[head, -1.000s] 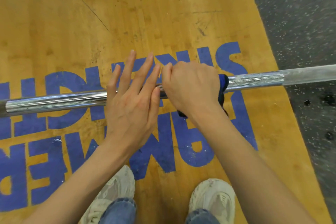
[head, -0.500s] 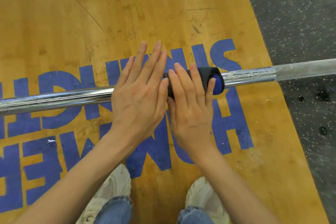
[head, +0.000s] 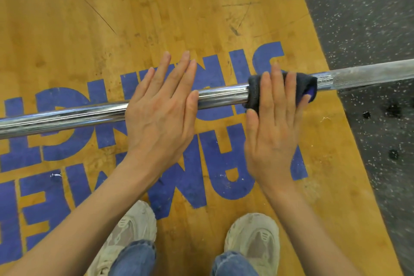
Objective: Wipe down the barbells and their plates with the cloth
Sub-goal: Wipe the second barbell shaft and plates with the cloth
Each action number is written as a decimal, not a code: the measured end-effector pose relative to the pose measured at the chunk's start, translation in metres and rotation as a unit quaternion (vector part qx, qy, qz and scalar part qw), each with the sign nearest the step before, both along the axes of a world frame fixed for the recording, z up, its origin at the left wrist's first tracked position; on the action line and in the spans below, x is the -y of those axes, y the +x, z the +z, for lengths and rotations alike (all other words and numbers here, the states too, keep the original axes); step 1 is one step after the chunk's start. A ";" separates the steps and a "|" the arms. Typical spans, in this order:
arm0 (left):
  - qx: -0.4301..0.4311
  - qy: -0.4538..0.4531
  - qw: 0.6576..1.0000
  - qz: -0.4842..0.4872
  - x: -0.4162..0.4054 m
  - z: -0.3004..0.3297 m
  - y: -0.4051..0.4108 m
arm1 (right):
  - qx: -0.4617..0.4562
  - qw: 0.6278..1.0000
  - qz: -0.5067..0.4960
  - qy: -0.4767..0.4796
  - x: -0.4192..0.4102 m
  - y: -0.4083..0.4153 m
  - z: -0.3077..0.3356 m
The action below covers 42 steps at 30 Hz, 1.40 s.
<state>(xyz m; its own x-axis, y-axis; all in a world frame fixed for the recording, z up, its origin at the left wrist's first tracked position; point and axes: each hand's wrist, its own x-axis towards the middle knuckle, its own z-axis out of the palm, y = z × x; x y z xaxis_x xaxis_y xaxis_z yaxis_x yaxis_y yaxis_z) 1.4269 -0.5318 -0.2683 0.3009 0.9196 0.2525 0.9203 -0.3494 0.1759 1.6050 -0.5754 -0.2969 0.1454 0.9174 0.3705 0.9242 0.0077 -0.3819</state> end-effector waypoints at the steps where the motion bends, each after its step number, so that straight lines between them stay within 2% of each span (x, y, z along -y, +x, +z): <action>1: 0.001 -0.002 1.000 0.002 0.000 -0.001 0.000 | -0.035 0.999 -0.011 -0.005 -0.001 -0.015 0.003; 3: 0.002 -0.005 1.000 0.005 0.001 -0.001 -0.001 | -0.047 0.998 0.034 -0.008 0.001 -0.038 0.005; 6: -0.002 -0.014 1.000 0.004 0.002 0.001 0.000 | 0.062 0.991 0.116 -0.007 0.008 -0.021 0.004; 8: -0.002 -0.021 1.000 0.007 0.003 0.001 0.001 | 0.078 0.991 0.102 -0.024 0.016 -0.006 0.006; 12: -0.008 -0.038 0.999 0.003 0.008 0.002 -0.003 | 0.025 0.993 0.097 -0.062 0.011 -0.019 0.023; 15: -0.002 -0.050 0.999 -0.004 0.013 0.006 -0.002 | 0.020 0.992 0.095 -0.076 -0.008 -0.022 0.036; 21: -0.006 -0.075 0.997 -0.004 0.027 0.010 -0.002 | 0.023 0.979 0.117 -0.167 0.010 -0.017 0.053; 25: -0.001 -0.098 0.995 -0.023 0.033 0.013 -0.001 | 0.054 0.972 0.097 -0.207 -0.015 -0.019 0.058; 30: 0.027 -0.135 0.990 -0.041 0.043 0.023 -0.004 | 0.051 0.964 0.123 -0.230 0.030 -0.012 0.072; 34: 0.036 -0.154 0.986 -0.058 0.039 0.022 0.007 | 0.101 0.946 0.099 -0.292 -0.011 -0.016 0.064; 39: 0.004 -0.135 0.988 -0.073 0.048 0.015 0.007 | 0.073 0.960 0.112 -0.247 0.054 -0.007 0.072; 42: -0.005 -0.126 0.988 -0.085 0.054 0.014 0.008 | 0.056 0.963 0.094 -0.247 0.038 -0.010 0.063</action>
<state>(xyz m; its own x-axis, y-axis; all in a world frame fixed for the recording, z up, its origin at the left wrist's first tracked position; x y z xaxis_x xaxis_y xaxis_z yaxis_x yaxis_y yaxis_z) 1.4350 -0.5860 -0.2538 0.4582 0.8887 0.0183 0.8538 -0.4457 0.2690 1.5947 -0.6132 -0.2338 -0.0551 0.9919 -0.1142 0.9597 0.0211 -0.2802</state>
